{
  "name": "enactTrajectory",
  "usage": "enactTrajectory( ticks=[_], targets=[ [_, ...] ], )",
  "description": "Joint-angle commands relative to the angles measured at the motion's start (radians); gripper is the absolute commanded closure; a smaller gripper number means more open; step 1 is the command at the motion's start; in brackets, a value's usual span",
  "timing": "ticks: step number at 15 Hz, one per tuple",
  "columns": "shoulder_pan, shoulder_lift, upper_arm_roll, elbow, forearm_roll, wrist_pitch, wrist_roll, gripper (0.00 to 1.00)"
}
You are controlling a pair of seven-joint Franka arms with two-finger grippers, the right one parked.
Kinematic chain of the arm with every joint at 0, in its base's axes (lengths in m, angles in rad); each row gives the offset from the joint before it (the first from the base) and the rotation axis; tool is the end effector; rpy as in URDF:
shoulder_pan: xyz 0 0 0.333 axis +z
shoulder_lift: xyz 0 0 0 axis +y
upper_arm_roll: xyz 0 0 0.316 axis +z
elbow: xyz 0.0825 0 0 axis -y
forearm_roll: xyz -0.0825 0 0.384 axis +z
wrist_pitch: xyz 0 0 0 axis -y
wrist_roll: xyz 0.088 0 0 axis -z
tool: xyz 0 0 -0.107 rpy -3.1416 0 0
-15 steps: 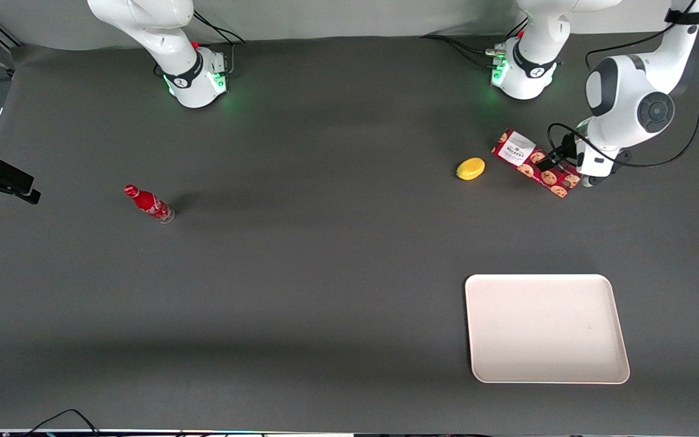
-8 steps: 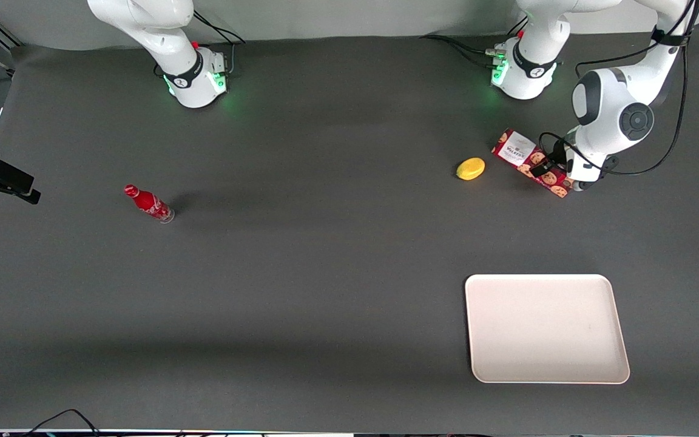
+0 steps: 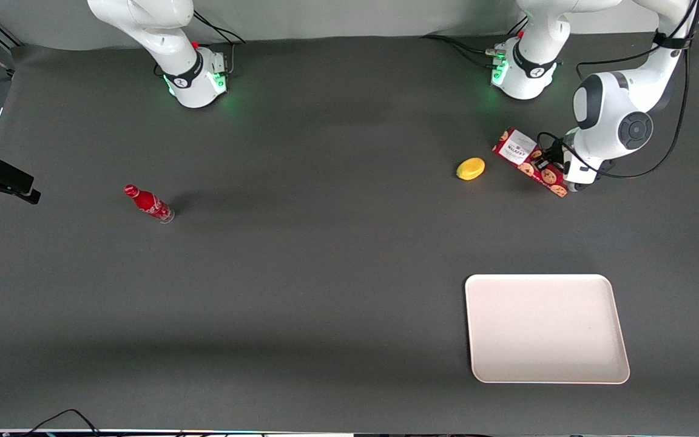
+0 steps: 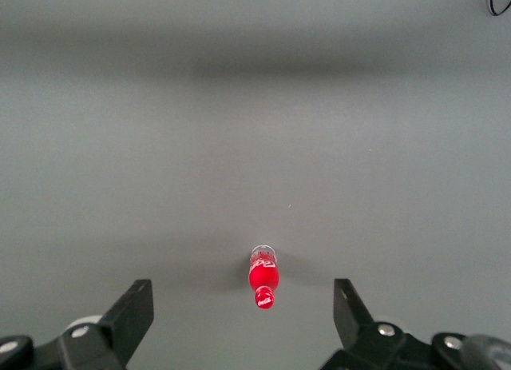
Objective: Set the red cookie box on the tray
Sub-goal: 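Lift the cookie box with the left gripper and carry it toward the tray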
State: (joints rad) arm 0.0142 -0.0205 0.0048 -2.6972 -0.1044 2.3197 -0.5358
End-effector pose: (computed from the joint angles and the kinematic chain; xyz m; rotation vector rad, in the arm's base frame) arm 0.3670 0.0050 0.2134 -2.9058 -0.9625 0.5584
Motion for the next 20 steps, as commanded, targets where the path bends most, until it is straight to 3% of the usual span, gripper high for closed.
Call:
enactTrajectory(
  ticks=[1, 5, 11, 14, 17, 20],
  targets=[
    [-0.031, 0.001, 0.003, 0.027, -0.009, -0.040, 0.019, 1.00],
    [-0.023, -0.009, 0.009, 0.135, -0.008, -0.143, 0.120, 1.00],
    [-0.027, 0.031, 0.008, 0.537, 0.018, -0.439, 0.216, 1.00],
    [-0.023, 0.137, 0.009, 0.796, 0.025, -0.521, 0.319, 1.00],
    [-0.027, 0.282, 0.008, 1.096, 0.094, -0.600, 0.404, 1.00],
    [-0.027, 0.428, 0.009, 1.310, 0.101, -0.591, 0.534, 1.00]
  ],
)
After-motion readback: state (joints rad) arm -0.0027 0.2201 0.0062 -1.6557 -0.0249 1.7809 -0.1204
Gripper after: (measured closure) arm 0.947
